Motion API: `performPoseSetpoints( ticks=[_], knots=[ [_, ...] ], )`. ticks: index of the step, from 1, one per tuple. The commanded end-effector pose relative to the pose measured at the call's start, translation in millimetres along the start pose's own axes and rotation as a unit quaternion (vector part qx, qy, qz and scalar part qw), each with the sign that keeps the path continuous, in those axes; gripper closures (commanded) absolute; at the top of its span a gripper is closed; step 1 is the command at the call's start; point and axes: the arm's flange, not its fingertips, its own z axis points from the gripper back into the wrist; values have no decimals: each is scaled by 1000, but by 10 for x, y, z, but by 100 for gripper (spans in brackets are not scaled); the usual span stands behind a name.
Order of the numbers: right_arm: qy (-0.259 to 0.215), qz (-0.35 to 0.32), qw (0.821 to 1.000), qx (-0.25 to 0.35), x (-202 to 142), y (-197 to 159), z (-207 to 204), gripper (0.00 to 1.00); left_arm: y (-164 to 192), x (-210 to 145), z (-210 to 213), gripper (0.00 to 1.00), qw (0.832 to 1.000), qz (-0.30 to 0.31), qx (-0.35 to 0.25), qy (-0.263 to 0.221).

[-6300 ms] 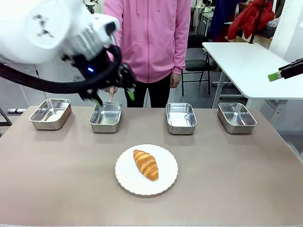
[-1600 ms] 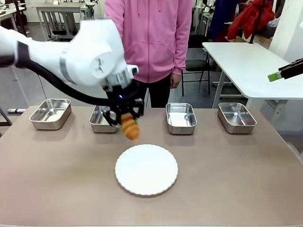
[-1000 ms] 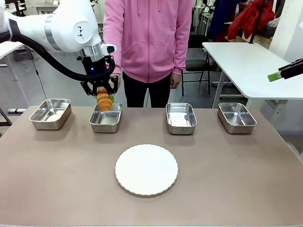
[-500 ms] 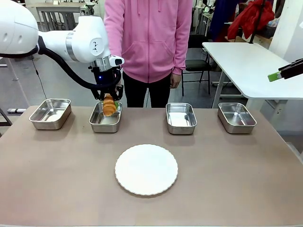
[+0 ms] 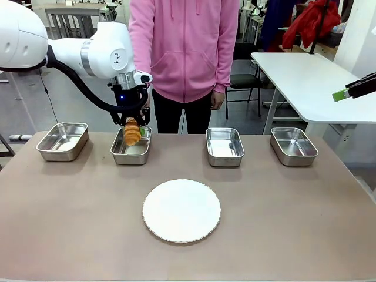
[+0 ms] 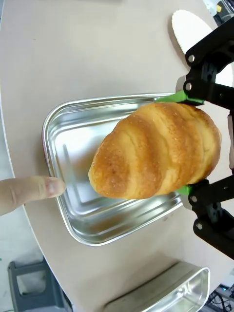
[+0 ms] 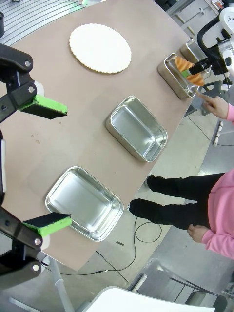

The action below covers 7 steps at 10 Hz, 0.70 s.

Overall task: Place the bread in the container.
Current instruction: Place the Butter Roll into the Airtight Container indicated by the human.

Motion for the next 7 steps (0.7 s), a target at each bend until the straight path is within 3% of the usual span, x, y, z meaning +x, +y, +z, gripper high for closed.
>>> performPoseSetpoints(
  ticks=[1,7],
  knots=[
    [-12,5,1000,5,13,-11,3,0,57,-22,8,0,1000,-14,12,3],
    [-12,5,1000,5,13,-11,3,0,50,-148,86,0,1000,-17,7,20]
  ],
)
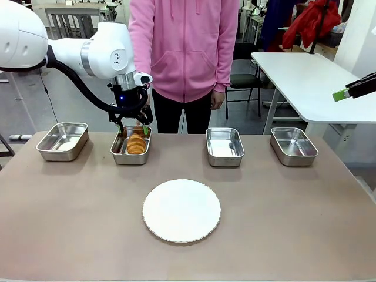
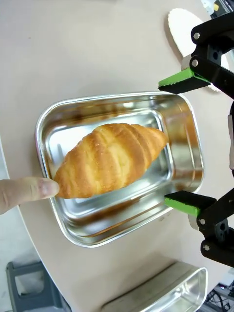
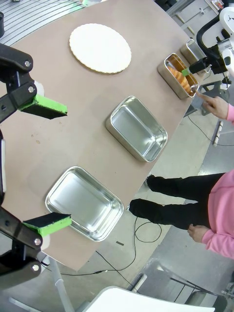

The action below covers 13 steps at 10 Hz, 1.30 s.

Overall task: Place the bread in the container.
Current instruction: Place the Butter Roll into the Airtight Container indicated by the human.

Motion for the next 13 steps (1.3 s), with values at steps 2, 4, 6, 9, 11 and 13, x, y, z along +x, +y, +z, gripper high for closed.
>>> performPoseSetpoints(
  ticks=[2,4,6,9,11,13],
  knots=[
    [-12,5,1000,5,13,-11,3,0,4,21,-27,0,1000,1,-1,-4],
    [-12,5,1000,5,13,-11,3,0,4,21,-27,0,1000,1,-1,-4],
    [-12,5,1000,5,13,-11,3,0,4,21,-27,0,1000,1,-1,-4],
    [-12,5,1000,5,13,-11,3,0,17,-512,219,0,999,-23,10,-41],
    [-12,5,1000,5,13,-11,3,0,113,-1161,383,0,996,-33,10,-82],
    [-12,5,1000,5,13,-11,3,0,212,-1717,369,0,993,-30,-13,-112]
  ],
)
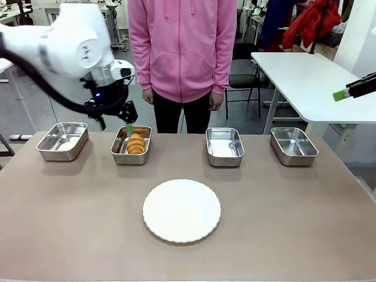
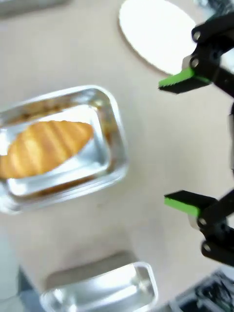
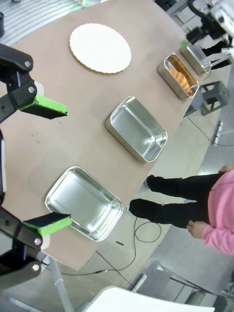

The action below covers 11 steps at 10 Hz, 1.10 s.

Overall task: Place the bread in the container.
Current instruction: Place the Butter Roll into the Airtight Container indicated by the human.

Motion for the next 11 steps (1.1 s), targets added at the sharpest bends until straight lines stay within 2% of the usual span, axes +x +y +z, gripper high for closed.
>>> performPoseSetpoints(
  ticks=[1,2,6,7,8,9,11],
  knots=[
    [-12,5,1000,5,10,-12,1,0,88,-788,-52,0,998,-4,-31,-47],
    [-12,5,1000,5,10,-12,1,0,87,-1025,-58,0,997,7,-30,-68],
    [-12,5,1000,5,10,-12,1,0,162,-1522,-139,0,994,8,-48,-95],
    [-12,5,1000,5,10,-12,1,0,182,-1516,-176,0,994,26,-31,-99],
    [-12,5,1000,5,10,-12,1,0,238,-1410,-214,0,996,39,-34,-77],
    [-12,5,1000,5,10,-12,1,0,117,-1460,-108,0,996,21,-29,-84],
    [-12,5,1000,5,10,-12,1,0,117,-1460,-108,0,996,21,-29,-84]
  ],
)
